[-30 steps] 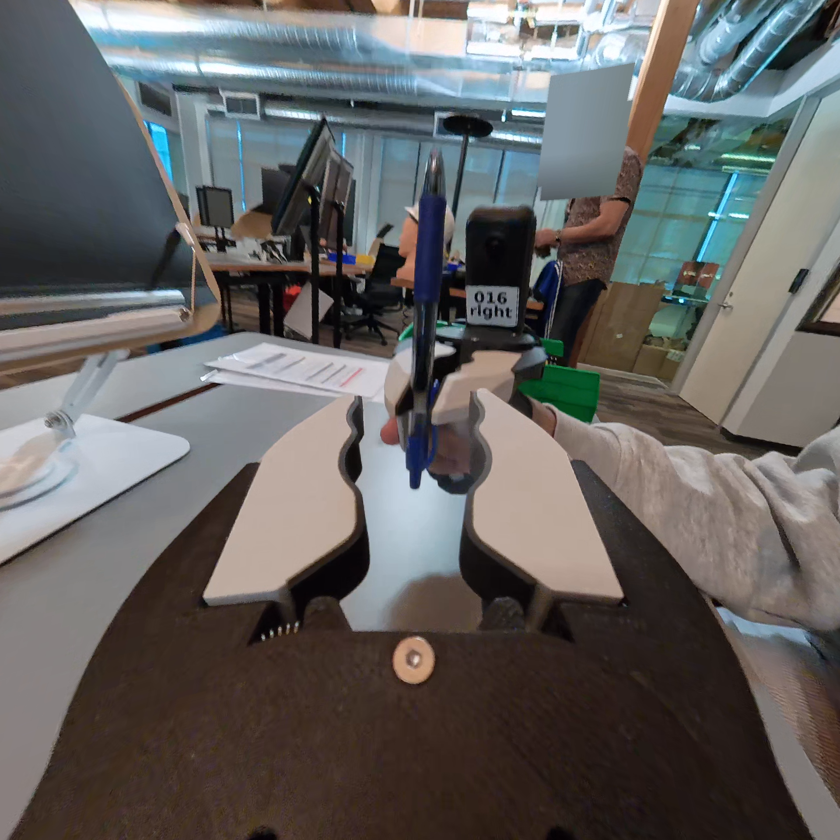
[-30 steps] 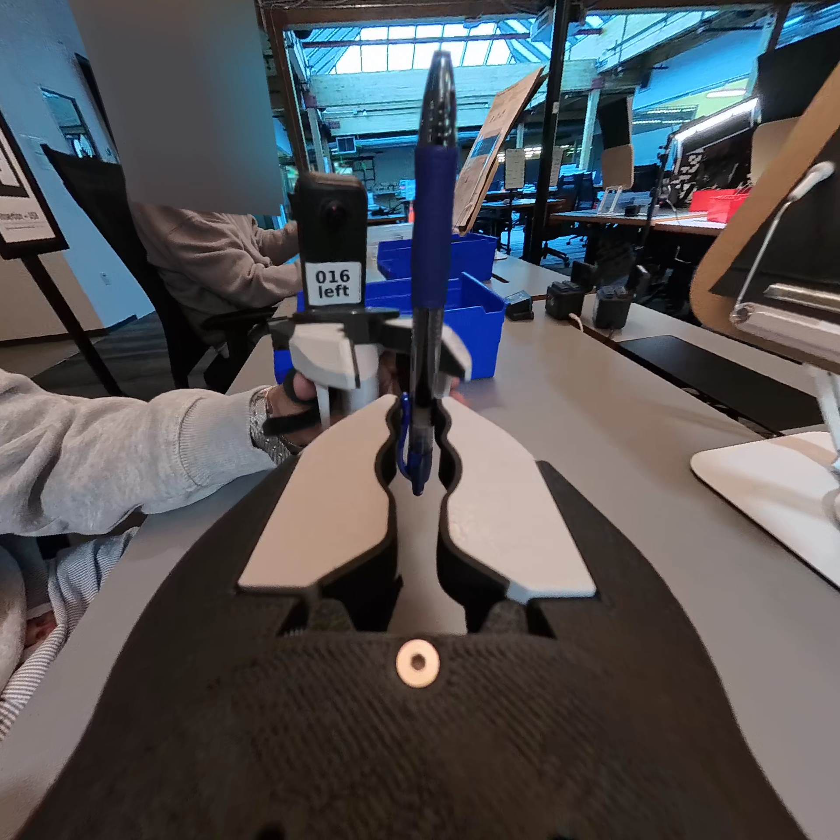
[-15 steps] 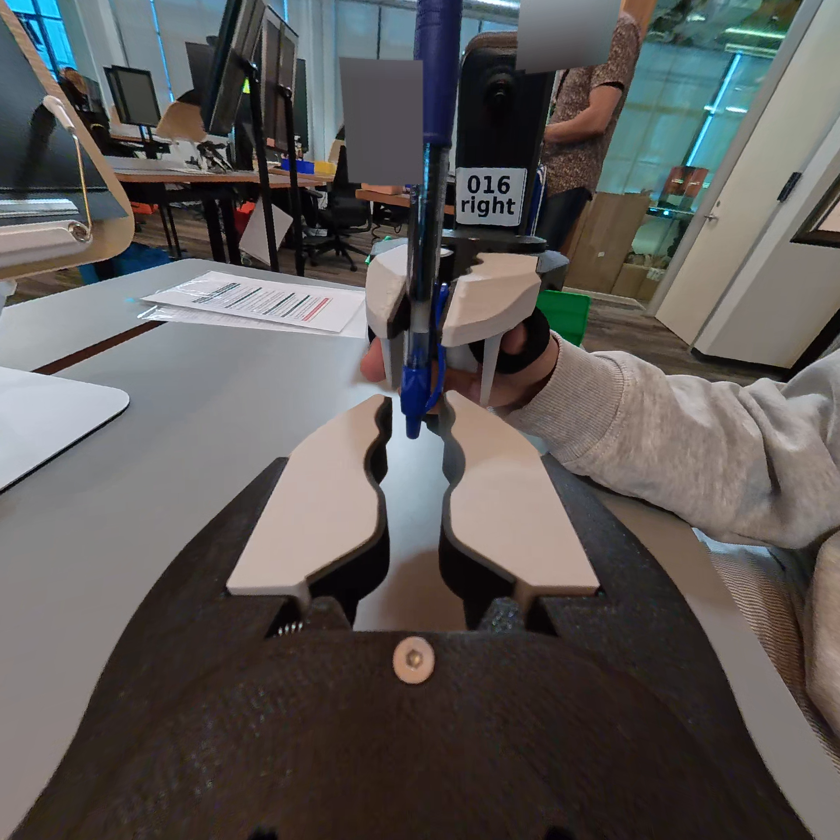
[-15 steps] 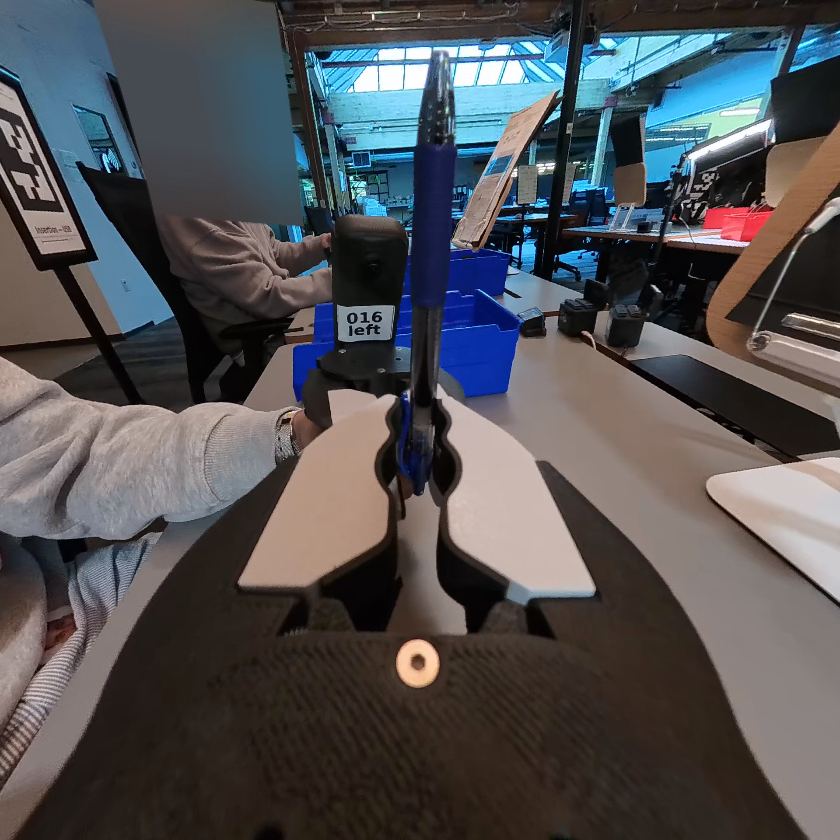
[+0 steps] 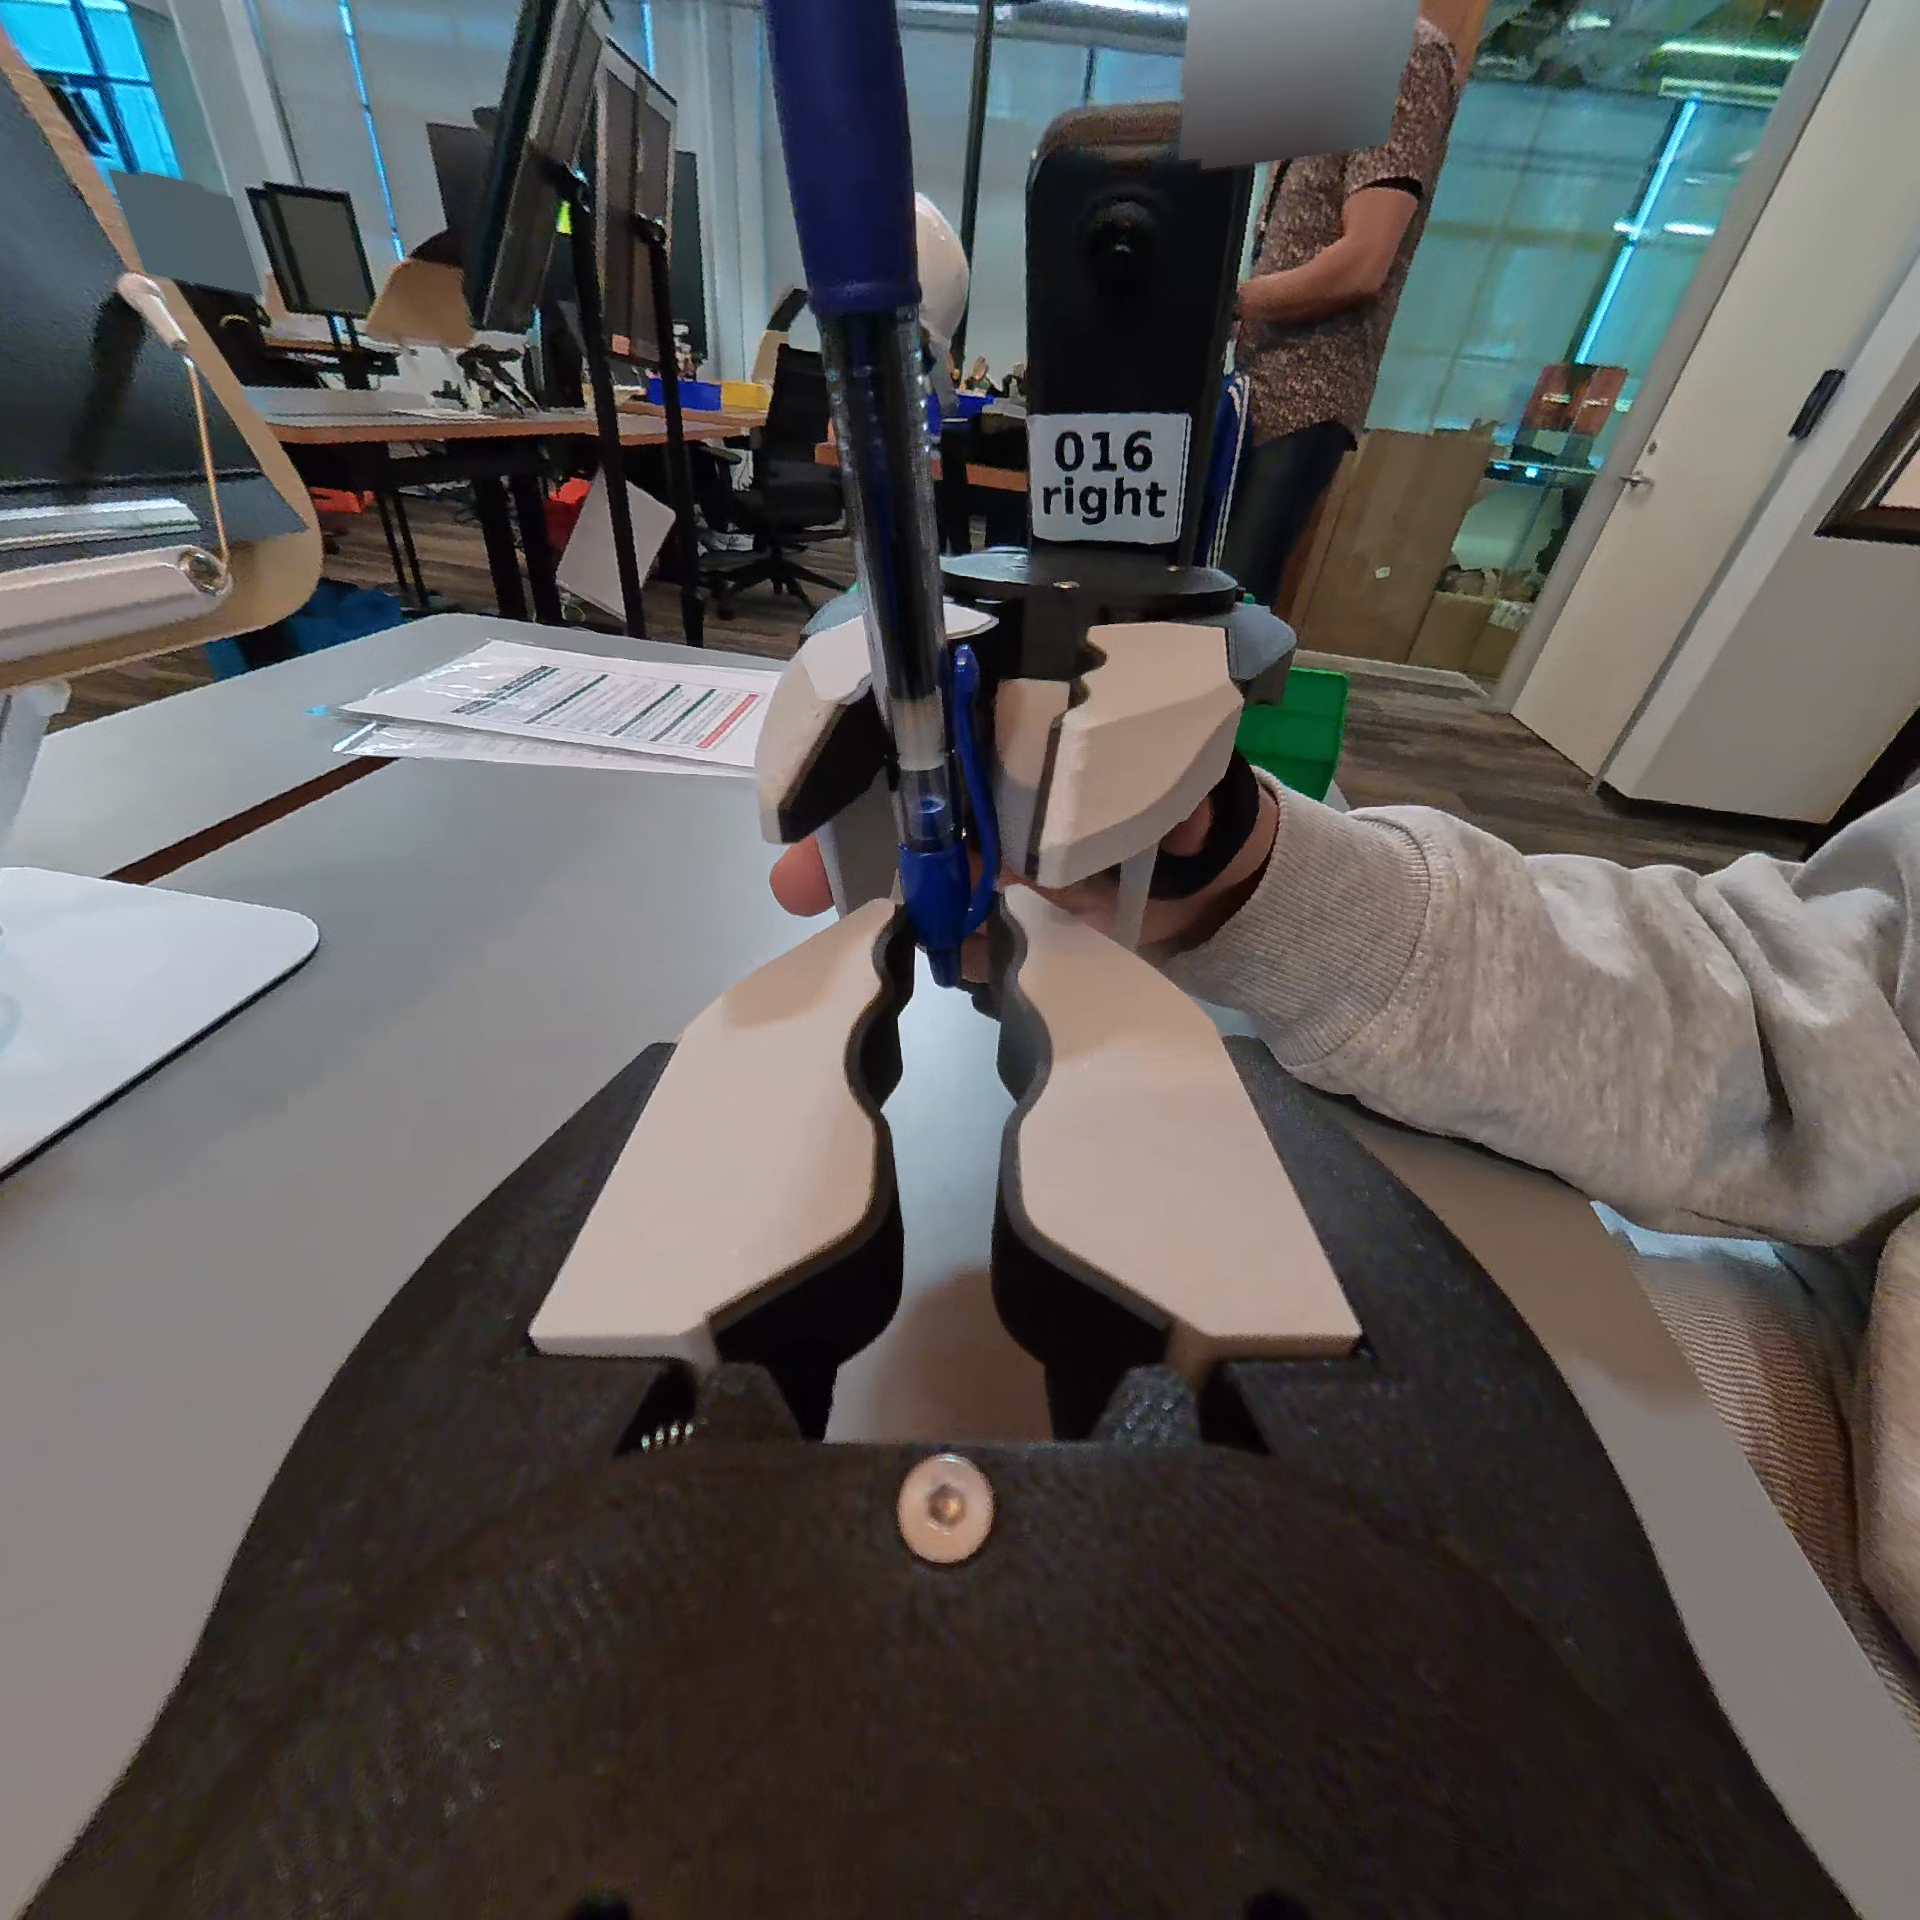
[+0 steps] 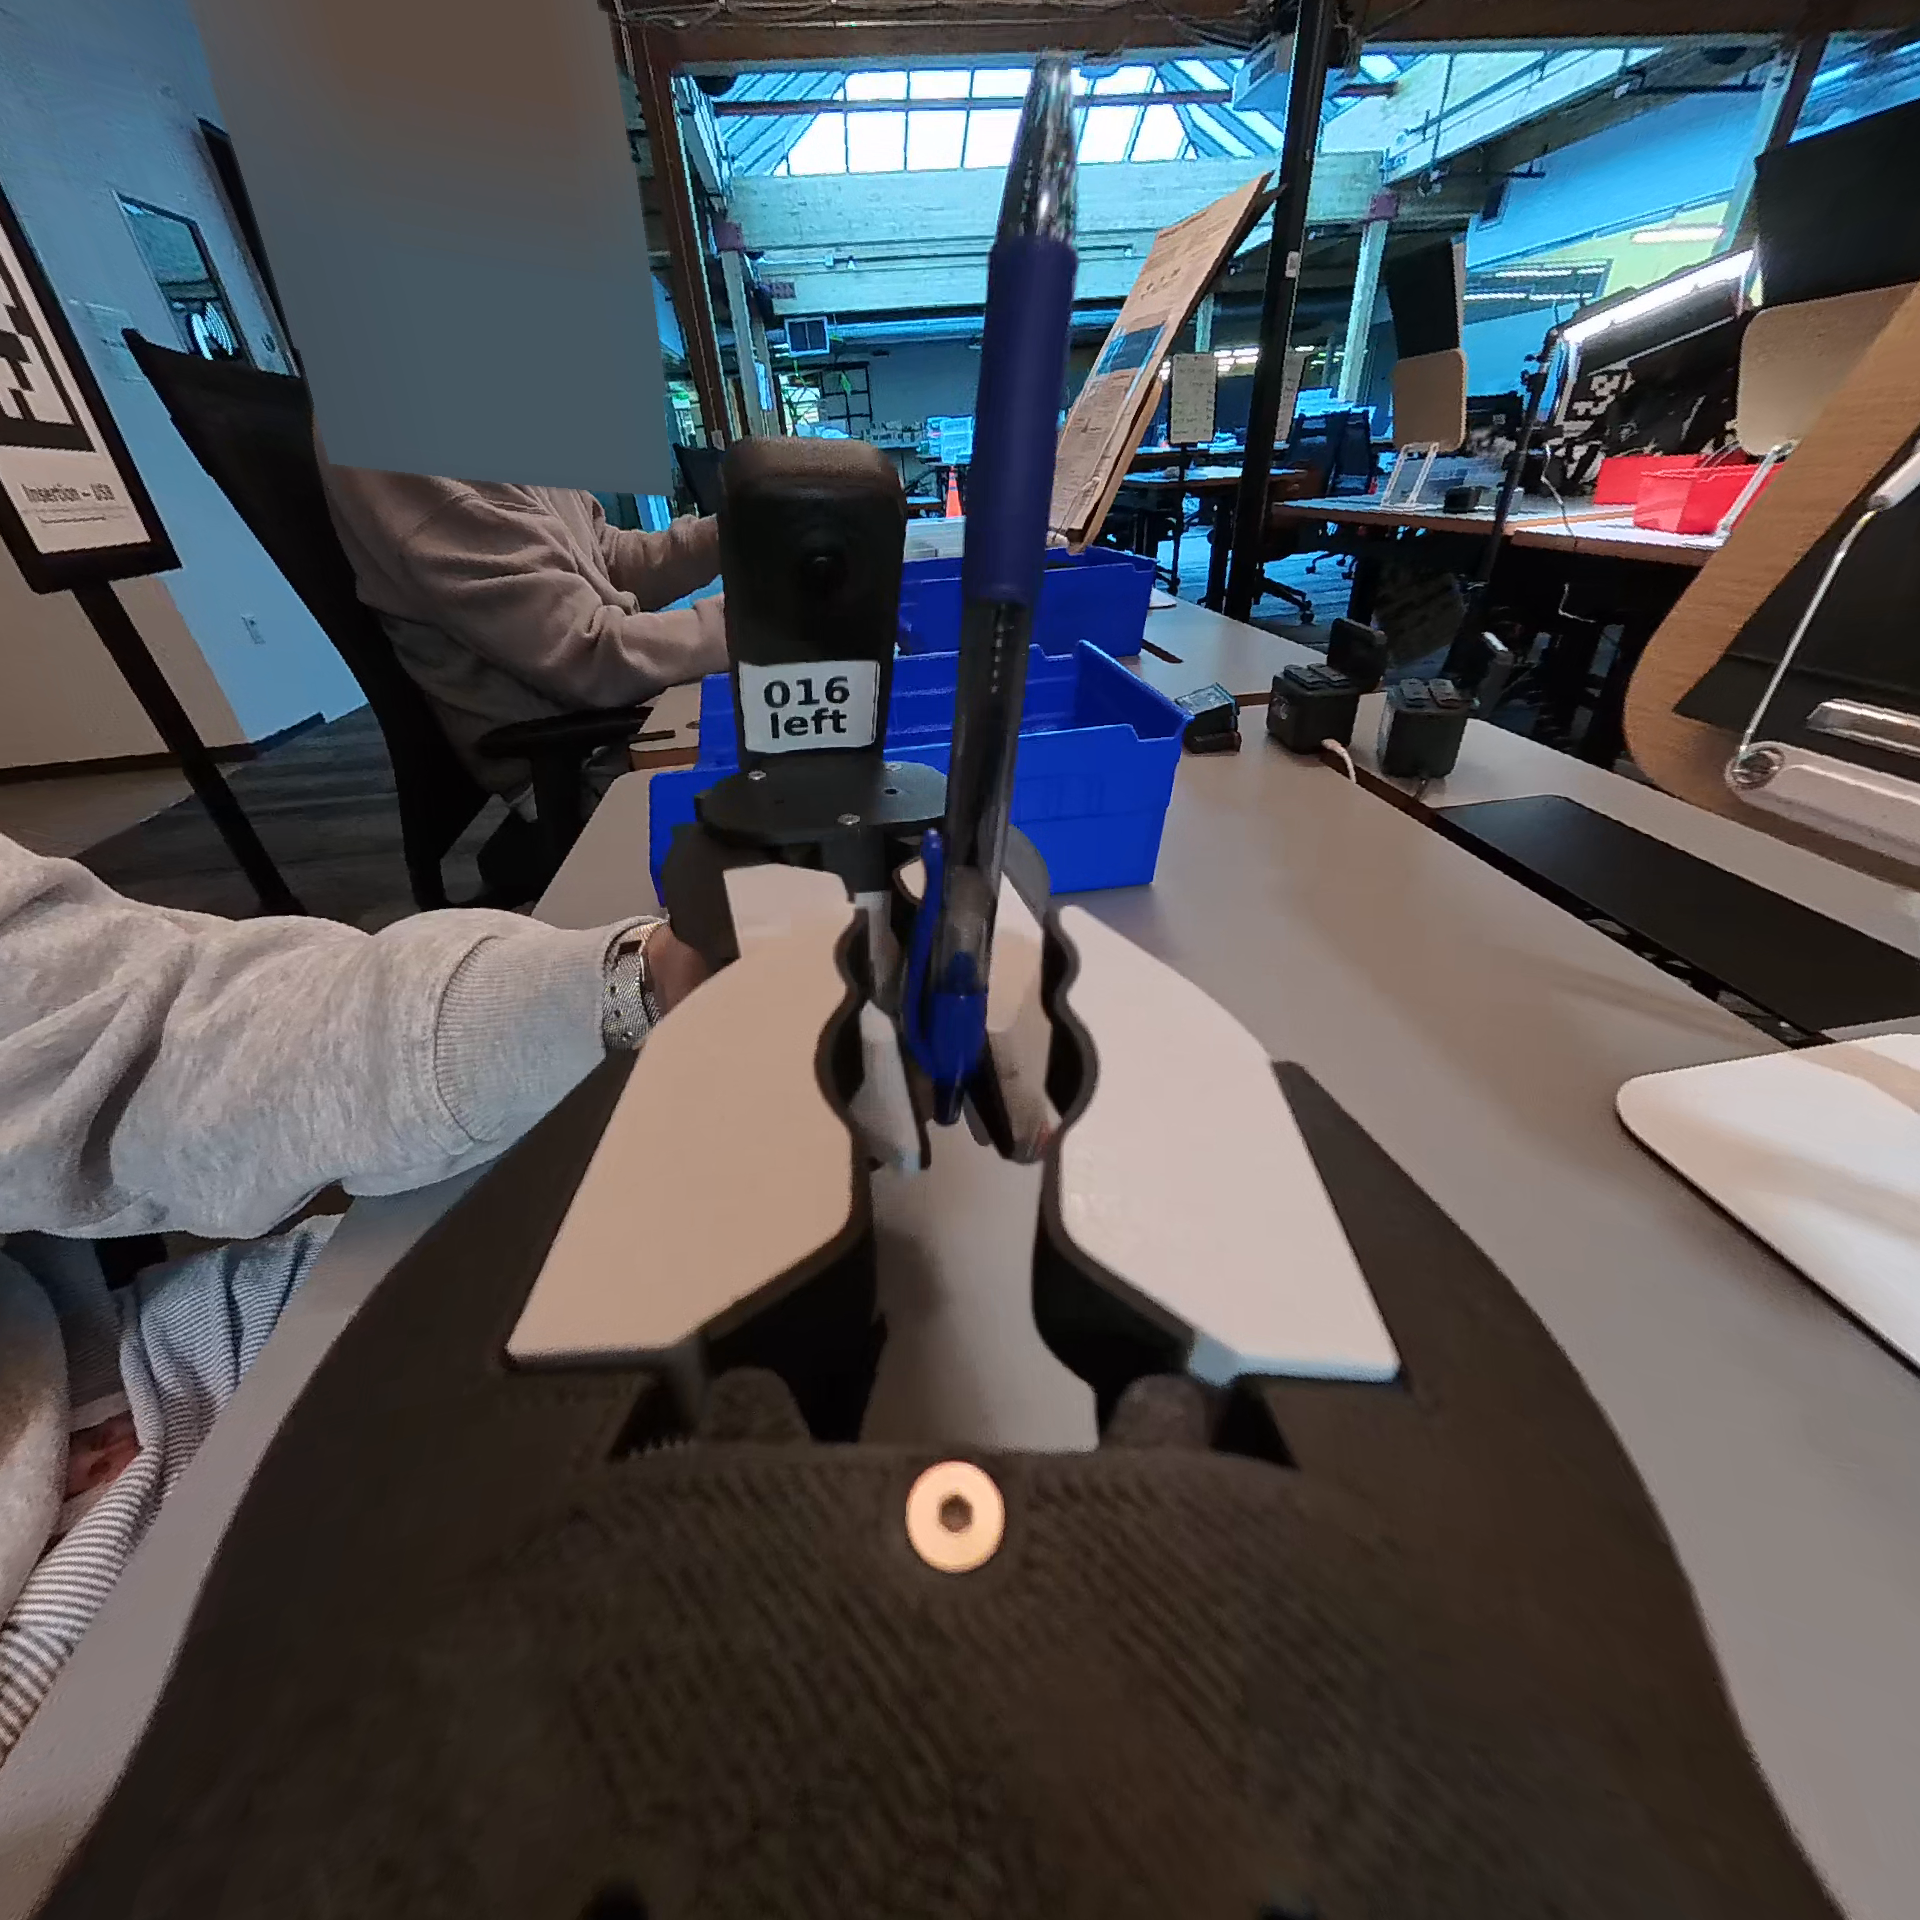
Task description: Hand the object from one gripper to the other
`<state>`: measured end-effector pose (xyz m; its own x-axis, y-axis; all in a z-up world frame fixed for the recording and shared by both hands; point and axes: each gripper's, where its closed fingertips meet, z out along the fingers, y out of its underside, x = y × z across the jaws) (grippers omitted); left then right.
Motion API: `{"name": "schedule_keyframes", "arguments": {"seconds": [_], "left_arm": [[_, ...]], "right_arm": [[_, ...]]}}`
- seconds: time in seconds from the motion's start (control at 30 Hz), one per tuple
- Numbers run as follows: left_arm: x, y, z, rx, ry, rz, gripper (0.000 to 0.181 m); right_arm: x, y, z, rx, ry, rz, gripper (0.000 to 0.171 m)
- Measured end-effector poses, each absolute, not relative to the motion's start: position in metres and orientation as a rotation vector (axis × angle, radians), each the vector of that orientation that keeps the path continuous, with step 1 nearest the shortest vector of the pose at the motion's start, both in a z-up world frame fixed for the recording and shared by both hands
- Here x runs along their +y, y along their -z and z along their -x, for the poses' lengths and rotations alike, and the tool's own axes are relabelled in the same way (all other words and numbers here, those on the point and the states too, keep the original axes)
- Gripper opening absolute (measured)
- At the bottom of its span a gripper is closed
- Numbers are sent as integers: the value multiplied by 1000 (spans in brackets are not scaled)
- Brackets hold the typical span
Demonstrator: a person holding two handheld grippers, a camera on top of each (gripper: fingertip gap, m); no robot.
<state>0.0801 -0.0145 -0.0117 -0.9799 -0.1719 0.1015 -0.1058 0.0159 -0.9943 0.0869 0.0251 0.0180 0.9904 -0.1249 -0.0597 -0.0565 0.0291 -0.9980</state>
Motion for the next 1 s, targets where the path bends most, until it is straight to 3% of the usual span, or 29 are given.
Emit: {"name": "schedule_keyframes", "arguments": {"seconds": [0.17, 0.83, 0.9, 1.0], "left_arm": [[-15, 17, -79, 2247, 2118, 298, 13], [-32, 53, -71, 2442, 1905, 229, 13], [-33, 54, -71, 2445, 1899, 225, 13], [-33, 54, -71, 2448, 1898, 225, 13]], "right_arm": [[16, -30, -92, 165, 86, 1469, 42], [-22, -78, -95, 193, 167, 1221, 42], [-24, -80, -94, 195, 164, 1214, 39], [-24, -77, -94, 198, 183, 1245, 11]]}}
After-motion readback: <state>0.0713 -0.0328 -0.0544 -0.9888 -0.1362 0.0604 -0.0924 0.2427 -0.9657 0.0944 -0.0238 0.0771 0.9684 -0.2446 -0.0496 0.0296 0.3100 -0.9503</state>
